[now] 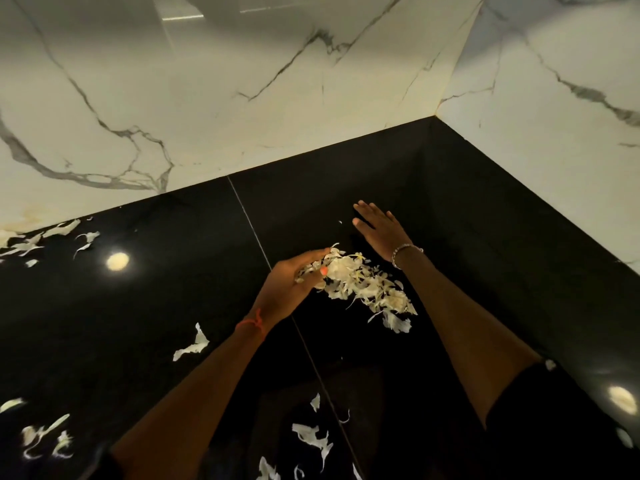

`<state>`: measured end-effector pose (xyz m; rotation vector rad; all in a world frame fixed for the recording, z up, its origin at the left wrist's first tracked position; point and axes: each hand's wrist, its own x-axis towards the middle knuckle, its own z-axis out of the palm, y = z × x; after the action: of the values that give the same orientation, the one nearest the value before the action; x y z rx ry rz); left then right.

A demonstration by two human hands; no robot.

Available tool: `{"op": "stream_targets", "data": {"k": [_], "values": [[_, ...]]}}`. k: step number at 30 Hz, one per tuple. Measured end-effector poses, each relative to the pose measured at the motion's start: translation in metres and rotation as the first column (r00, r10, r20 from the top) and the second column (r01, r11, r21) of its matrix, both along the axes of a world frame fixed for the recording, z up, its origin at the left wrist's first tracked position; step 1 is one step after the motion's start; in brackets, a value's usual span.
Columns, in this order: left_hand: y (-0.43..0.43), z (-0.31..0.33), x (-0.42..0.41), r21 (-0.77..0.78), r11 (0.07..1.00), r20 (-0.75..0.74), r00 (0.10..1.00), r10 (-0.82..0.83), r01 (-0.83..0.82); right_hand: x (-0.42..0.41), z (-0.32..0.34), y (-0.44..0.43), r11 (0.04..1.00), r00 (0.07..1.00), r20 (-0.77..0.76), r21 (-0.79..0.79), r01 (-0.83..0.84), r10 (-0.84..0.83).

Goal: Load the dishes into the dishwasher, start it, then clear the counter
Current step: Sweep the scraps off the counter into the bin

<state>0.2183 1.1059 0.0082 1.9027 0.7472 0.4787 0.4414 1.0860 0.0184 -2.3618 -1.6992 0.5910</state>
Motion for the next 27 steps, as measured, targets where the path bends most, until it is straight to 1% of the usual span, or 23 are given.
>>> {"op": "stream_targets", "data": {"k": [1, 2, 4, 5, 6, 8, 9, 10, 11, 12, 13, 14, 15, 16, 17, 19, 21, 23, 24, 25, 27], "values": [[0.001, 0.0, 0.0, 0.013, 1.0, -0.003, 1.0, 0.001, -0.001, -0.002, 0.004, 0.001, 1.0, 1.0, -0.002, -0.026, -0.008, 0.008], [0.0, 0.001, -0.001, 0.023, 1.0, -0.001, 1.0, 0.003, -0.003, -0.006, 0.008, 0.001, 0.997, 0.997, 0.043, -0.053, -0.056, 0.059], [-0.001, 0.002, -0.001, 0.038, 0.999, 0.001, 1.0, 0.009, -0.01, -0.019, 0.012, -0.006, 0.973, 0.958, 0.171, -0.065, -0.222, 0.23], [-0.002, 0.003, -0.001, 0.045, 0.999, 0.002, 1.0, 0.011, -0.011, -0.027, 0.011, -0.012, 0.955, 0.938, 0.176, -0.051, -0.293, 0.297], [-0.003, 0.004, 0.0, 0.048, 0.999, 0.012, 1.0, 0.012, -0.012, -0.033, 0.01, -0.019, 0.946, 0.936, 0.14, -0.034, -0.322, 0.323], [-0.002, 0.005, -0.001, 0.034, 0.999, 0.053, 0.998, 0.014, -0.016, -0.043, 0.009, -0.034, 0.944, 0.944, -0.036, -0.026, -0.329, 0.328], [-0.003, 0.005, -0.001, 0.019, 1.0, 0.07, 0.998, 0.012, -0.014, -0.046, 0.013, -0.043, 0.953, 0.945, -0.157, -0.044, -0.298, 0.288], [-0.003, 0.005, -0.002, 0.01, 1.0, 0.076, 0.997, 0.009, -0.01, -0.048, 0.019, -0.052, 0.968, 0.929, -0.303, -0.06, -0.242, 0.214], [-0.003, 0.004, -0.003, 0.013, 1.0, 0.065, 0.998, 0.005, -0.006, -0.05, 0.027, -0.063, 0.987, 0.881, -0.463, -0.069, -0.143, 0.095], [-0.002, 0.003, -0.003, 0.023, 1.0, 0.047, 0.999, -0.001, 0.0, -0.051, 0.036, -0.074, 0.999, 0.808, -0.588, -0.051, -0.007, -0.024], [-0.003, 0.003, -0.003, 0.037, 0.999, 0.02, 1.0, -0.006, 0.005, -0.052, 0.042, -0.086, 0.987, 0.751, -0.651, 0.017, 0.162, -0.112], [-0.002, 0.002, -0.002, 0.046, 0.999, -0.004, 1.0, -0.007, 0.007, -0.052, 0.045, -0.098, 0.941, 0.738, -0.651, 0.106, 0.322, -0.18], [-0.002, 0.003, -0.002, 0.052, 0.999, -0.025, 1.0, -0.004, 0.005, -0.05, 0.043, -0.109, 0.878, 0.752, -0.614, 0.194, 0.438, -0.239], [-0.002, 0.003, -0.002, 0.061, 0.998, -0.036, 0.999, -0.006, 0.009, -0.049, 0.04, -0.12, 0.83, 0.769, -0.566, 0.247, 0.501, -0.296], [-0.004, 0.005, -0.002, 0.076, 0.997, -0.051, 0.999, -0.007, 0.011, -0.049, 0.035, -0.128, 0.817, 0.776, -0.526, 0.236, 0.527, -0.348], [-0.006, 0.009, -0.002, 0.101, 0.995, -0.071, 0.997, -0.006, 0.013, -0.057, 0.021, -0.137, 0.854, 0.806, -0.452, 0.161, 0.495, -0.382], [-0.009, 0.013, -0.001, 0.111, 0.994, -0.092, 0.996, 0.001, 0.009, -0.074, 0.011, -0.135, 0.871, 0.847, -0.385, 0.178, 0.457, -0.366], [-0.011, 0.015, -0.003, 0.116, 0.993, -0.098, 0.995, 0.001, 0.011, -0.095, 0.007, -0.13, 0.878, 0.866, -0.365, 0.206, 0.433, -0.342], [-0.011, 0.015, -0.003, 0.116, 0.993, -0.092, 0.996, -0.004, 0.014, -0.105, 0.006, -0.129, 0.887, 0.862, -0.399, 0.201, 0.416, -0.313], [-0.011, 0.016, -0.004, 0.115, 0.993, -0.094, 0.995, -0.008, 0.019, -0.112, 0.006, -0.128, 0.89, 0.835, -0.473, 0.198, 0.411, -0.28], [-0.009, 0.014, -0.003, 0.136, 0.99, -0.115, 0.993, -0.029, 0.044, -0.118, 0.01, -0.129, 0.859, 0.746, -0.614, 0.207, 0.468, -0.259]]}}
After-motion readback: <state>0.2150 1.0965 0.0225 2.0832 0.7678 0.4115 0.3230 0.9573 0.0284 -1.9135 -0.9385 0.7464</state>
